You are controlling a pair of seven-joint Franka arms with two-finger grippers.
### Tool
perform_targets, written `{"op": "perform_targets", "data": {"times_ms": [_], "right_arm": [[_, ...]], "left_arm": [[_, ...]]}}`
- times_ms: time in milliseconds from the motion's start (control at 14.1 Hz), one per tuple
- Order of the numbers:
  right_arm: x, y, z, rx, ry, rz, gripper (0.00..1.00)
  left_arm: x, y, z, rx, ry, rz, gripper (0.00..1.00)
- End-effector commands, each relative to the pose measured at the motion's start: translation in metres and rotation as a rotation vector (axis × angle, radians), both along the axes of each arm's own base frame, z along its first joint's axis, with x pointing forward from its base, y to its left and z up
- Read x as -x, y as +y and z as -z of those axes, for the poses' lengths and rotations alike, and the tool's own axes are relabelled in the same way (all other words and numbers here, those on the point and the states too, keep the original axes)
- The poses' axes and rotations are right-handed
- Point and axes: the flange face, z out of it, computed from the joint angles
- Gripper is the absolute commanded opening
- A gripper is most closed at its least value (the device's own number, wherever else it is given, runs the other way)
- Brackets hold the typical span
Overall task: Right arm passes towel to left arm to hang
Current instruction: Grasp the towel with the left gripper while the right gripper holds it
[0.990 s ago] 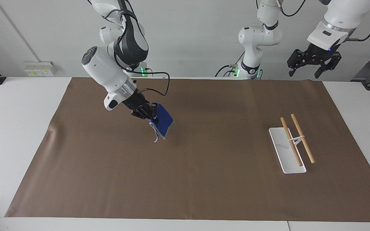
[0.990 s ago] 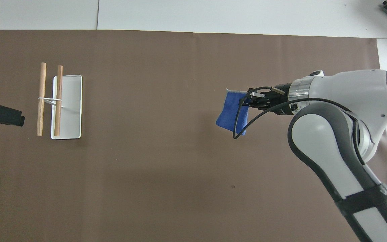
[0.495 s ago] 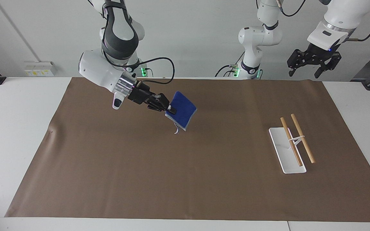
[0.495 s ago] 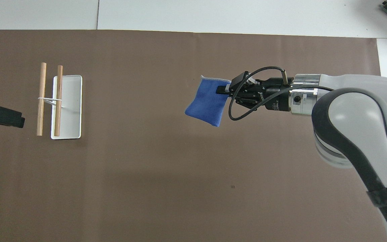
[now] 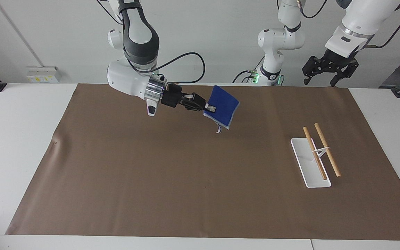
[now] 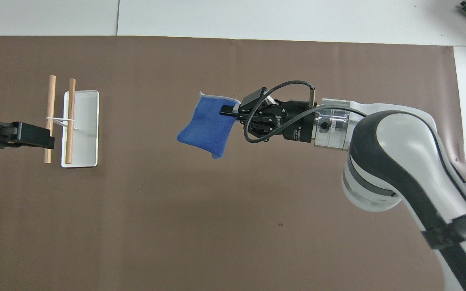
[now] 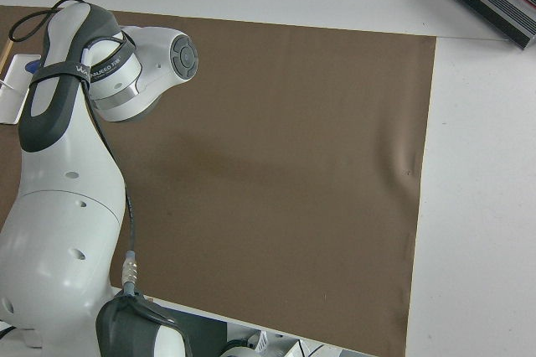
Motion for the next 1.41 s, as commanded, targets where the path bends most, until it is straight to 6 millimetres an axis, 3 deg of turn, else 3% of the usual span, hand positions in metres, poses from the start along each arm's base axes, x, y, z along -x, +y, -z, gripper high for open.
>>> {"op": "perform_targets", "data": {"times_ms": [0, 212, 566, 848, 1131, 1343], "right_arm": [[0.002, 0.01, -0.002, -0.081, 0.027, 0.038, 0.0], [0.003, 0.012, -0.002, -0.084, 0.024, 0.036, 0.0], [0.002, 0.01, -0.002, -0.076, 0.019, 0.047, 0.0], [0.004, 0.015, -0.001, -0.07, 0.018, 0.049, 0.0], [0.003, 0.014, -0.001, -0.067, 0.017, 0.056, 0.0], [0.003, 0.014, -0.001, -0.067, 0.017, 0.056, 0.0]], "left_arm": [[0.02, -0.022, 0.026, 0.093, -0.027, -0.192, 1.0], [0.033, -0.057, 0.042, 0.193, -0.039, -0.382, 1.0], [0.052, -0.125, 0.044, 0.357, -0.013, -0.741, 1.0], [0.064, -0.17, 0.059, 0.521, -0.015, -1.045, 1.0], [0.073, -0.192, 0.062, 0.657, 0.034, -1.213, 1.0], [0.064, -0.202, 0.075, 0.732, 0.055, -1.339, 1.0]]}}
